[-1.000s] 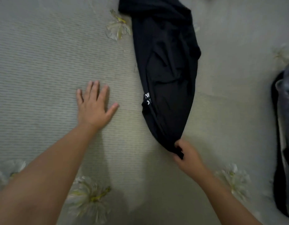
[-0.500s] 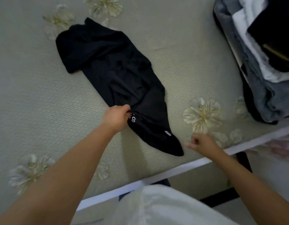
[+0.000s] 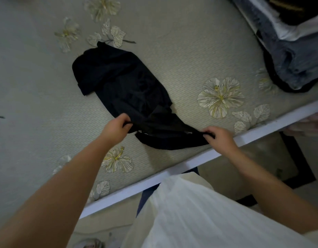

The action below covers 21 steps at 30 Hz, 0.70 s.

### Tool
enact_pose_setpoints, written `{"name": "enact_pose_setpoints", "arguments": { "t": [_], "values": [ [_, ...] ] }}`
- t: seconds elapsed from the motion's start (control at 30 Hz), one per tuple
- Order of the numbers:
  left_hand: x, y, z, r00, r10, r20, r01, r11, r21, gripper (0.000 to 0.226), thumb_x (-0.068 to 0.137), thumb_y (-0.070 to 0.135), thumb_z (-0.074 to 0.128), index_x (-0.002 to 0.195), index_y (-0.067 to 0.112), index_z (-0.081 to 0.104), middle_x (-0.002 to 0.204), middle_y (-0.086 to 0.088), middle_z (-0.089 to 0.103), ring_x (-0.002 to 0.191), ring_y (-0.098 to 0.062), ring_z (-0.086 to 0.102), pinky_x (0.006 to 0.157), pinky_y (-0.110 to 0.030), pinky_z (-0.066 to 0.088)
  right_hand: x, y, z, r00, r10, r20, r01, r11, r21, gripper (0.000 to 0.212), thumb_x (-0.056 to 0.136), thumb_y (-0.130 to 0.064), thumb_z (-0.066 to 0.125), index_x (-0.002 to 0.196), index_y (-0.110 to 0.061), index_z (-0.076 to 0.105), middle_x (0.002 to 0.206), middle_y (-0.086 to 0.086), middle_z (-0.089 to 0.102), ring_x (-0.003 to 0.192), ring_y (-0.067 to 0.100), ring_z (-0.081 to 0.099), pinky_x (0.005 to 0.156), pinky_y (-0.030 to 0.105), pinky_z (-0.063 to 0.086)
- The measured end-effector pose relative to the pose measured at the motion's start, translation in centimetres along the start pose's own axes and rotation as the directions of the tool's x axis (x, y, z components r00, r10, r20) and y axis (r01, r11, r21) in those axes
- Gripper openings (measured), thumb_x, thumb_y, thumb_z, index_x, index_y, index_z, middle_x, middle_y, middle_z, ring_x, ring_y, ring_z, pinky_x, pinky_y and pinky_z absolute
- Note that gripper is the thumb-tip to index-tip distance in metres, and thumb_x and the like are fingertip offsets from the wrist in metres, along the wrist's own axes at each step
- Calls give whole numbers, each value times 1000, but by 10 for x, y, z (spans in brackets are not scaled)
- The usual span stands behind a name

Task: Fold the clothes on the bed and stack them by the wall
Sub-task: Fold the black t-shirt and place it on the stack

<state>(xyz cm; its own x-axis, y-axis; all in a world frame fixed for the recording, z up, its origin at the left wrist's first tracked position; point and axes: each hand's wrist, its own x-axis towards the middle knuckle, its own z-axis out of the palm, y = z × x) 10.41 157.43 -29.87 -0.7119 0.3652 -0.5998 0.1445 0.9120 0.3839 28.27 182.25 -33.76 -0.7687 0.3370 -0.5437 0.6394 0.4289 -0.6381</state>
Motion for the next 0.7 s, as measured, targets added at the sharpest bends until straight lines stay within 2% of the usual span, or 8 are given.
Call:
{"name": "enact_pose_setpoints", "arguments": {
  "t": [0.1, 0.2, 0.3, 0.4, 0.47, 0.53, 0.63, 0.7],
  "values": [
    [-1, 19, -32, 994, 86, -73, -90, 995, -49, 5, 94, 15, 46, 90, 15, 45, 74, 2, 49, 64, -11, 45, 55, -23, 33, 7, -23, -43, 997, -51, -60, 51, 999, -2, 24, 84, 4, 58, 107, 2, 65, 109, 18, 65, 104, 29, 59, 84, 20, 38],
    [-9, 39, -76, 968, 160, -191, -180, 979, -96, 5, 94, 14, 47, 89, 16, 46, 72, 9, 47, 65, -3, 43, 55, -18, 32, 17, -61, -88, 974, -116, -195, 118, 993, 1, 24, 83, 6, 58, 105, 3, 66, 107, 20, 65, 104, 30, 58, 76, 13, 33],
    [-20, 58, -122, 926, 176, -333, -224, 969, -109, 8, 94, 10, 46, 96, 13, 54, 79, 3, 50, 75, -15, 46, 56, -21, 27, 27, -115, -123, 933, -183, -309, 192, 981, -3, 21, 84, 5, 56, 102, 3, 67, 105, 23, 63, 100, 32, 57, 79, 22, 37],
    [-36, 71, -173, 853, 112, -510, -212, 967, -141, 15, 94, 8, 45, 103, 4, 57, 87, -8, 52, 87, -25, 51, 65, -22, 27, 30, -178, -152, 884, -301, -359, 311, 950, -30, 21, 85, 5, 53, 99, 1, 68, 105, 21, 64, 102, 32, 57, 87, 29, 41],
    [-52, 75, -208, 790, 74, -609, -200, 969, -141, 18, 94, 10, 45, 107, 4, 57, 96, -15, 58, 96, -29, 54, 71, -25, 31, 27, -220, -173, 846, -382, -372, 388, 920, -61, 22, 86, 5, 52, 100, 2, 68, 107, 20, 66, 105, 32, 58, 87, 24, 39],
    [-71, 80, -245, 705, 72, -706, -208, 972, -109, 20, 95, 11, 45, 109, 4, 56, 103, -19, 61, 97, -31, 55, 69, -25, 29, 21, -260, -196, 802, -487, -347, 466, 872, -147, 24, 86, 4, 53, 105, 1, 67, 111, 20, 66, 108, 31, 58, 84, 20, 35],
    [-106, 96, -298, 529, 114, -841, -258, 966, -32, 18, 94, 8, 44, 104, -3, 55, 99, -27, 61, 92, -36, 57, 70, -33, 31, 6, -321, -232, 724, -622, -299, 557, 782, -279, 33, 85, 2, 56, 117, -5, 62, 119, 18, 62, 113, 31, 56, 87, 21, 32],
    [-133, 109, -331, 422, 127, -898, -262, 965, 14, 20, 96, 10, 41, 101, -4, 53, 97, -29, 59, 90, -38, 56, 73, -37, 34, -8, -360, -256, 654, -695, -300, 603, 718, -348, 34, 84, 0, 59, 117, -6, 62, 119, 18, 62, 111, 31, 56, 84, 22, 31]
  ]
}}
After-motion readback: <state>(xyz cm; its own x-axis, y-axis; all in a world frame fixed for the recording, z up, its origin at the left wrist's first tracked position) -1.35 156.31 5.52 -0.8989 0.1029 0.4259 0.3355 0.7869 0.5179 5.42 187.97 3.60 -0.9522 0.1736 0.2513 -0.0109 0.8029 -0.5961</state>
